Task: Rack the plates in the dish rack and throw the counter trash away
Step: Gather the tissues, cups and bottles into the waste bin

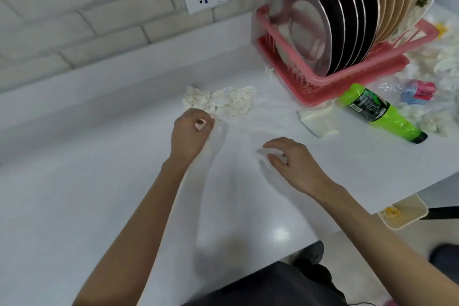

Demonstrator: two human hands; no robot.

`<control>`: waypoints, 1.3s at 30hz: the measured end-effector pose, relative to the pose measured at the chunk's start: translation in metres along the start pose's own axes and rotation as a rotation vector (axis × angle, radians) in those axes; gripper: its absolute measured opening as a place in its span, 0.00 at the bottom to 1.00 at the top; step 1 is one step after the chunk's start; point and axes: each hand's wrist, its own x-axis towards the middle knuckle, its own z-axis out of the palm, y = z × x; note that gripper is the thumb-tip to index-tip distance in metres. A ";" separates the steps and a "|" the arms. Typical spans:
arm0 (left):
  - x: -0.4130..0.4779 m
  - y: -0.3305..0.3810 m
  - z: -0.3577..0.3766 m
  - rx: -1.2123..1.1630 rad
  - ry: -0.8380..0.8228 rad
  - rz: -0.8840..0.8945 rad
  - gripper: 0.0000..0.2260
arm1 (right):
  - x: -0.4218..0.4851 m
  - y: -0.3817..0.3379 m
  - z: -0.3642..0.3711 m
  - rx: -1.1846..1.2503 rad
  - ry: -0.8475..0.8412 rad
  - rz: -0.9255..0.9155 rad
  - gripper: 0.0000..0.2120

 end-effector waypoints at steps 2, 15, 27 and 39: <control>0.025 -0.017 -0.001 0.143 -0.013 0.001 0.06 | 0.007 0.001 0.007 -0.056 -0.039 0.010 0.15; 0.052 -0.051 -0.006 0.196 -0.038 0.005 0.06 | 0.023 0.006 0.020 -0.238 -0.014 0.009 0.12; -0.007 -0.055 -0.010 -0.233 0.090 -0.236 0.06 | 0.036 -0.007 0.014 -0.213 -0.068 0.004 0.13; -0.011 -0.064 0.007 -0.174 0.226 -0.292 0.10 | 0.155 -0.090 0.050 -0.429 -0.135 -0.339 0.12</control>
